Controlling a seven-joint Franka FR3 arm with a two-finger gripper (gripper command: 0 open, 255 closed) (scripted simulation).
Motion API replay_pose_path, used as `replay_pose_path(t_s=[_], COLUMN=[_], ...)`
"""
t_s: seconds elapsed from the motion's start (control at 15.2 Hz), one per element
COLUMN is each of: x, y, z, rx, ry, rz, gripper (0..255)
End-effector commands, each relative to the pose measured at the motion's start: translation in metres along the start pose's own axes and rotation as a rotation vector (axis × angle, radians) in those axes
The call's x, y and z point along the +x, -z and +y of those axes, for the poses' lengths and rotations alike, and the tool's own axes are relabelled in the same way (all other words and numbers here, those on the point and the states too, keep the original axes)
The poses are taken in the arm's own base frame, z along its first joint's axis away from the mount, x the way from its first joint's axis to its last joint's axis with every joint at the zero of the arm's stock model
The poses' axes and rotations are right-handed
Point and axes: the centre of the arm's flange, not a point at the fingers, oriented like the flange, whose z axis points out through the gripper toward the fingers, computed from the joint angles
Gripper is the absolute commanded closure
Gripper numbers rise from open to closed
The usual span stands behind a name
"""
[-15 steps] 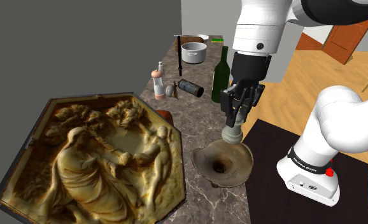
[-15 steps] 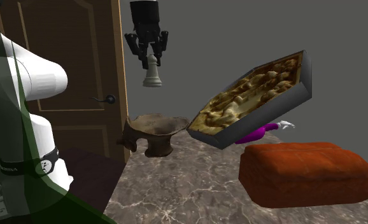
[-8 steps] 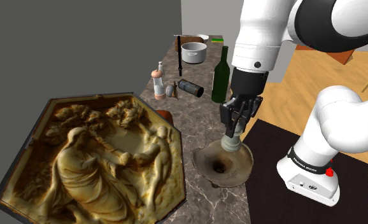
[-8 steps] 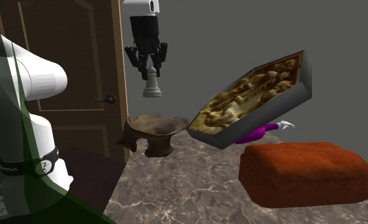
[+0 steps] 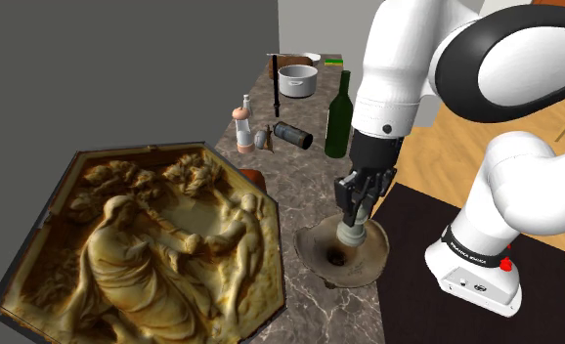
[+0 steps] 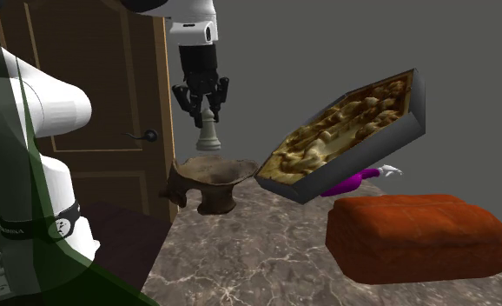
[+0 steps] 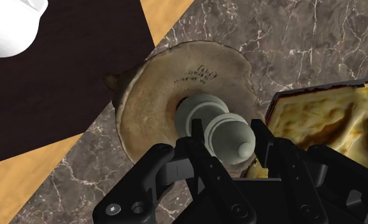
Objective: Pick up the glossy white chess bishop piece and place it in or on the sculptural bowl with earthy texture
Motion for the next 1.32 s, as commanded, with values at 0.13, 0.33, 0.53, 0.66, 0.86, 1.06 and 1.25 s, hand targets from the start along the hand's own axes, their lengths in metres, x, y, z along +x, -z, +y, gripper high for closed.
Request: replay_pose_path(t_s=[0.13, 0.33, 0.53, 0.66, 0.86, 1.06, 1.25], x=[0.003, 0.003, 0.003, 0.003, 0.003, 0.003, 0.003], y=[-0.012, -0.012, -0.012, -0.012, -0.012, 0.014, 0.038], z=[0.002, 0.002, 0.002, 0.002, 0.002, 0.002, 0.002], rx=[0.000, 0.000, 0.000, 0.000, 0.000, 0.000, 0.000], ry=[0.000, 0.000, 0.000, 0.000, 0.000, 0.000, 0.000], rz=[0.001, 0.001, 0.001, 0.001, 0.001, 0.001, 0.001], gripper=[255, 255, 255, 0, 0, 0, 0])
